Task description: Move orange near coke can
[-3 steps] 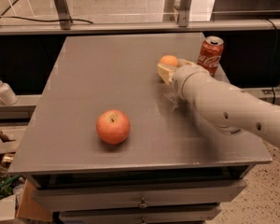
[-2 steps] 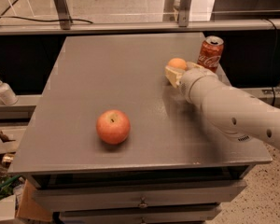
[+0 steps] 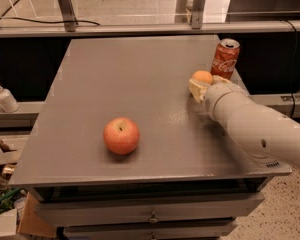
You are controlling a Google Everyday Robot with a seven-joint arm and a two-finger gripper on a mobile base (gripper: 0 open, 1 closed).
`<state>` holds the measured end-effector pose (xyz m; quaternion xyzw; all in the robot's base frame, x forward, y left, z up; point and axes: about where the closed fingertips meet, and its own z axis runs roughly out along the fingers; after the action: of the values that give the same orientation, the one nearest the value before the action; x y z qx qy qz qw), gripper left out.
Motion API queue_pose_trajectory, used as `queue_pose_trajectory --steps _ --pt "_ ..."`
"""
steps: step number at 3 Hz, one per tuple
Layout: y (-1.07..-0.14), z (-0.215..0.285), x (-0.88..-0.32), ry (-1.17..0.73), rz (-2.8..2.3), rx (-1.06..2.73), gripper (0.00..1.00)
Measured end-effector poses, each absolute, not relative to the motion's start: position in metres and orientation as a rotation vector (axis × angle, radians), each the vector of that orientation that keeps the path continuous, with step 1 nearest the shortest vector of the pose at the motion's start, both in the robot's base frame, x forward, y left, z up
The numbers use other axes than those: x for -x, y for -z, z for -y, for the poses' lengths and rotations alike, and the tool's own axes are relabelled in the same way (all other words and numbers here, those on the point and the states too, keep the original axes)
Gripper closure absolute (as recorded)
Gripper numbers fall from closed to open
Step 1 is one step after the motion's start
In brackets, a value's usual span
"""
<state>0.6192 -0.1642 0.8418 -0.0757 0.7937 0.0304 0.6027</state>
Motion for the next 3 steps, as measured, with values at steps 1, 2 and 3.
queue_pose_trajectory --steps 1,2,3 --pt "-0.839 0.18 -0.616 -0.038 -1.844 0.145 1.0" --pt "-0.839 0.195 -0.62 -0.002 -1.836 0.121 1.0" --pt "-0.841 0.202 -0.626 0.012 -1.827 0.107 1.0"
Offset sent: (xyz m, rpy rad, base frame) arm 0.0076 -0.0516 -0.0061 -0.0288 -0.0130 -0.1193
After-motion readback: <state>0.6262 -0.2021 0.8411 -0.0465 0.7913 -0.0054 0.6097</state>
